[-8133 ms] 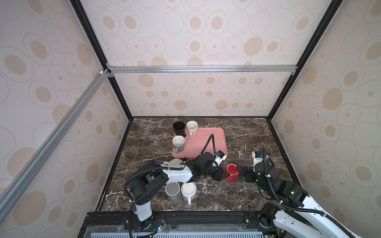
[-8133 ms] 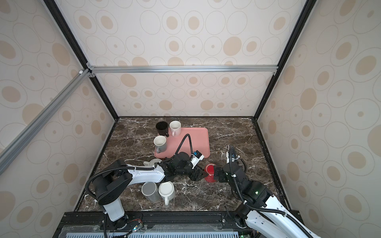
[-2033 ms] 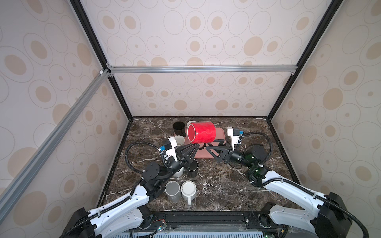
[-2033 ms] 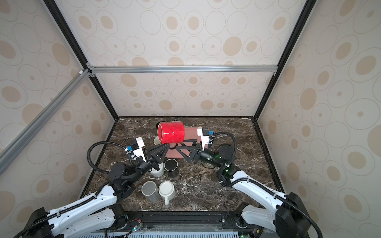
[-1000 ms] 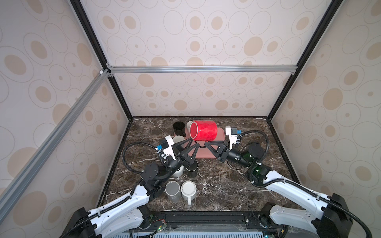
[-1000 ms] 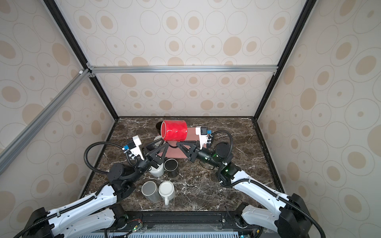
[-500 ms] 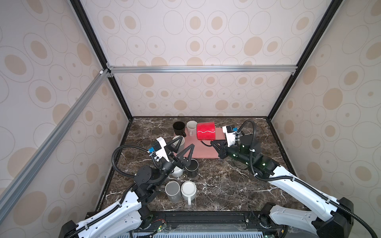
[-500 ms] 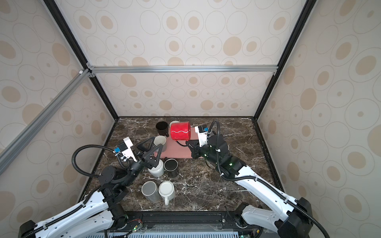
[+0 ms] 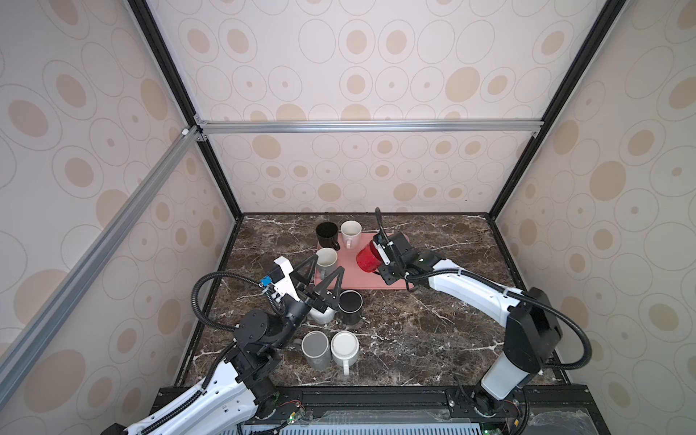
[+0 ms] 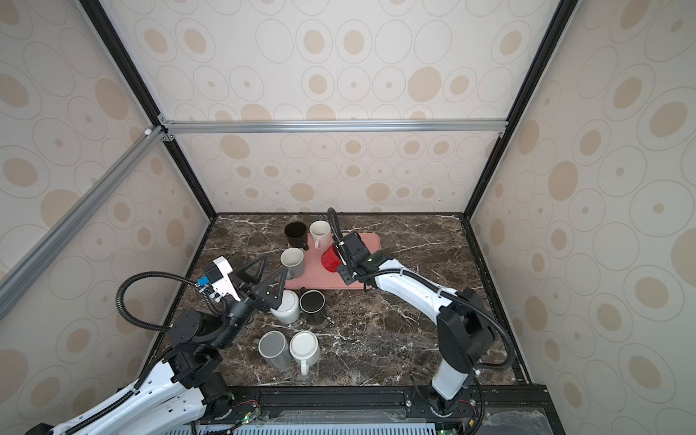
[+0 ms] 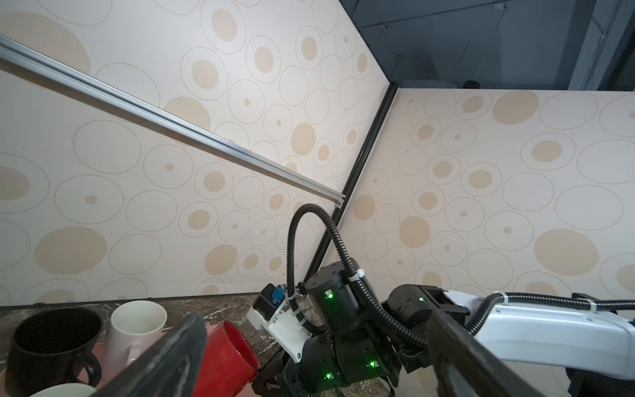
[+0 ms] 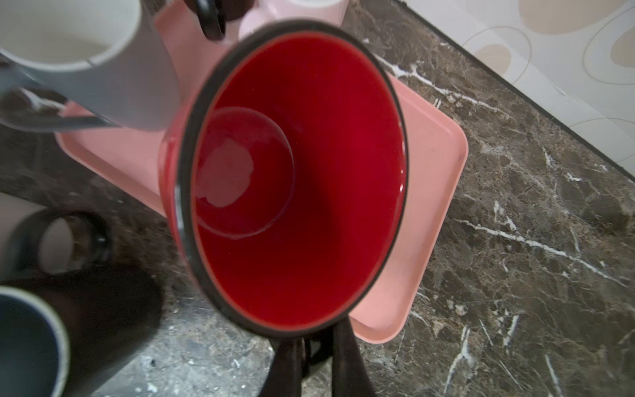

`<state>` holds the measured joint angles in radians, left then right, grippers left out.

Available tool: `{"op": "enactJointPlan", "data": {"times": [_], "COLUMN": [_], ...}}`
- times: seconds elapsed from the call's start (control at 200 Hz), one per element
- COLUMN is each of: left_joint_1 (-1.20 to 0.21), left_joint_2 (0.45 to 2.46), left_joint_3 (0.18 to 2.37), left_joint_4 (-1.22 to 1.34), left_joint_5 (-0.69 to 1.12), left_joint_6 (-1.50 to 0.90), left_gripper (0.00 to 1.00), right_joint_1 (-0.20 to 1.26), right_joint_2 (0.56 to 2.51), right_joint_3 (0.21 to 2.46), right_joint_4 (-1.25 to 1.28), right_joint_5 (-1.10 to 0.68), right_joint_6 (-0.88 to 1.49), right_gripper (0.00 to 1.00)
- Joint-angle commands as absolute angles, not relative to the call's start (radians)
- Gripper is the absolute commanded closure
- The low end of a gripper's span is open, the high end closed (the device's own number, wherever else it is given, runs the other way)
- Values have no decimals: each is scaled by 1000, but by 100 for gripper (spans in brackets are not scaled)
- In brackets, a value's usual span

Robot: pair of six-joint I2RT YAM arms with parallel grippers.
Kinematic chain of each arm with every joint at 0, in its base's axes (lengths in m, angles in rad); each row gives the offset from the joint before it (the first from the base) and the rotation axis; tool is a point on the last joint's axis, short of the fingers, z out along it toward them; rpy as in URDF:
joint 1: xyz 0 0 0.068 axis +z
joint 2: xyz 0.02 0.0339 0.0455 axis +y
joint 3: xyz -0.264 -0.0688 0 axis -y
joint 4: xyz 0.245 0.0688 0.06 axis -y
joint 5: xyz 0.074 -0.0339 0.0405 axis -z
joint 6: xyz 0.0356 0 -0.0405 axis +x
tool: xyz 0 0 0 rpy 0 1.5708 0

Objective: Turn the mug right side up
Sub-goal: Place the mug on the tray.

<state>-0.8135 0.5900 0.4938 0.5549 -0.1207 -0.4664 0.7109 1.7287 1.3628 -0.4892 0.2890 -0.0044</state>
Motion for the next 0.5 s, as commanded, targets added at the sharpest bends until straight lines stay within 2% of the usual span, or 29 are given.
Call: {"op": "enactJointPlan", "data": {"times": [0.0, 0.26, 0.495], "left_joint_1": [-809, -810, -809], "left_joint_2": [543, 443, 431], "left_joint_3": [488, 447, 453], "left_joint_4": [511, 503, 481], "left_joint_5": [-174, -227, -229], "left_joint_6": [-444, -450, -437], "left_gripper": [1, 1, 1], "right_joint_1": [752, 790, 813], "right_joint_2": [1774, 1953, 2062], "right_joint_3": [1470, 1611, 1695], "right_joint_4": [-494, -544, -589], "right_joint_5": [409, 464, 503], "right_joint_6": [-98, -152, -178], "right_gripper": [100, 100, 100]}}
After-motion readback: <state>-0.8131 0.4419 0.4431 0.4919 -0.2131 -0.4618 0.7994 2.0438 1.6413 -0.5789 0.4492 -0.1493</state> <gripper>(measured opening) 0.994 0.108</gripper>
